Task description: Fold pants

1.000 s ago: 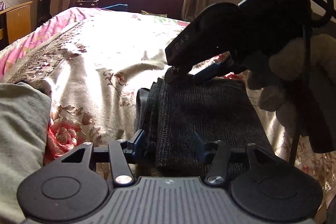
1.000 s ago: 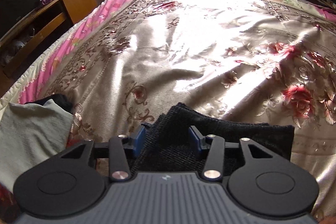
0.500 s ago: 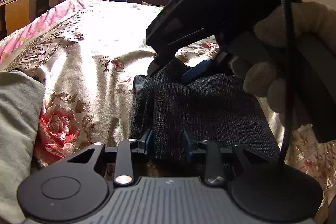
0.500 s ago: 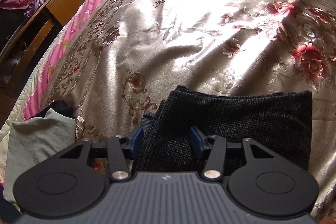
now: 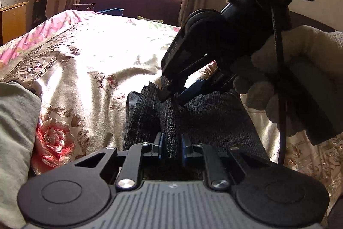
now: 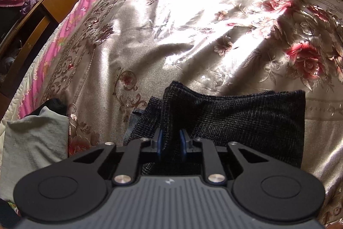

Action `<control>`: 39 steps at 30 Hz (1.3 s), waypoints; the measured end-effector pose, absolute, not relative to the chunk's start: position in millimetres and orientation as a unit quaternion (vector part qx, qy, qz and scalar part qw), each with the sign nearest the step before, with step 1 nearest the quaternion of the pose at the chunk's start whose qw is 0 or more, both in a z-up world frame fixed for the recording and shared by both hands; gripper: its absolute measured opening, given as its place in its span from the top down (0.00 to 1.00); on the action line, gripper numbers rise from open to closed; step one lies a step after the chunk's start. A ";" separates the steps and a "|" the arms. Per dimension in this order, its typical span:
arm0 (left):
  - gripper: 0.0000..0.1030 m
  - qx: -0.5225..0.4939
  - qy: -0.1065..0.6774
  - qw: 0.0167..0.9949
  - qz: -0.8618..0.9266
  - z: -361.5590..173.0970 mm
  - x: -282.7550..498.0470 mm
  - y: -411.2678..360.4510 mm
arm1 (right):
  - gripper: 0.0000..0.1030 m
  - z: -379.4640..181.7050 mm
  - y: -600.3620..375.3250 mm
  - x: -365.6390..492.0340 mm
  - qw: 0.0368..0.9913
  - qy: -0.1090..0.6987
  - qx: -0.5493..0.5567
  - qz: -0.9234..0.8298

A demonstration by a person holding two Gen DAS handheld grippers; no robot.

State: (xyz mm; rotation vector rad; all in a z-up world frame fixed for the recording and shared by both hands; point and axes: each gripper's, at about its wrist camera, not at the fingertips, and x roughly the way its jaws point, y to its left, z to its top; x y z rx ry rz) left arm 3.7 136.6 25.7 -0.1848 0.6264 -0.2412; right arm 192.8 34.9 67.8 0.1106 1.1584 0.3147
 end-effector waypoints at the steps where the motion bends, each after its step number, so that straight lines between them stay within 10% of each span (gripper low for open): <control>1: 0.71 -0.092 0.312 0.939 -0.113 22.5 5.8 138.1 | 0.68 64.0 40.7 194.3 0.828 0.540 0.039 0.146; 5: 0.73 -0.141 0.306 0.932 -0.134 25.1 2.4 157.2 | 0.92 70.5 41.6 189.6 0.834 0.525 0.043 0.161; 11: 0.73 -0.191 0.262 0.933 -0.155 47.0 -20.0 179.1 | 0.93 124.9 30.5 163.9 0.850 0.481 0.068 0.204; 18: 0.73 -0.185 0.305 0.931 -0.076 14.3 0.1 203.3 | 0.93 62.2 78.2 190.0 0.834 0.512 0.064 0.195; 24: 0.67 -0.227 0.330 0.914 -0.056 -10.3 9.9 223.4 | 0.89 44.2 120.7 184.7 0.854 0.487 -0.023 0.183; 28: 0.62 -0.196 0.338 0.919 -0.045 -4.5 8.1 216.6 | 0.51 37.9 146.2 169.1 0.859 0.455 -0.086 0.219; 39: 0.52 -0.089 0.303 0.949 0.002 34.5 -8.8 205.3 | 0.56 105.1 49.3 139.4 0.897 0.359 0.021 0.258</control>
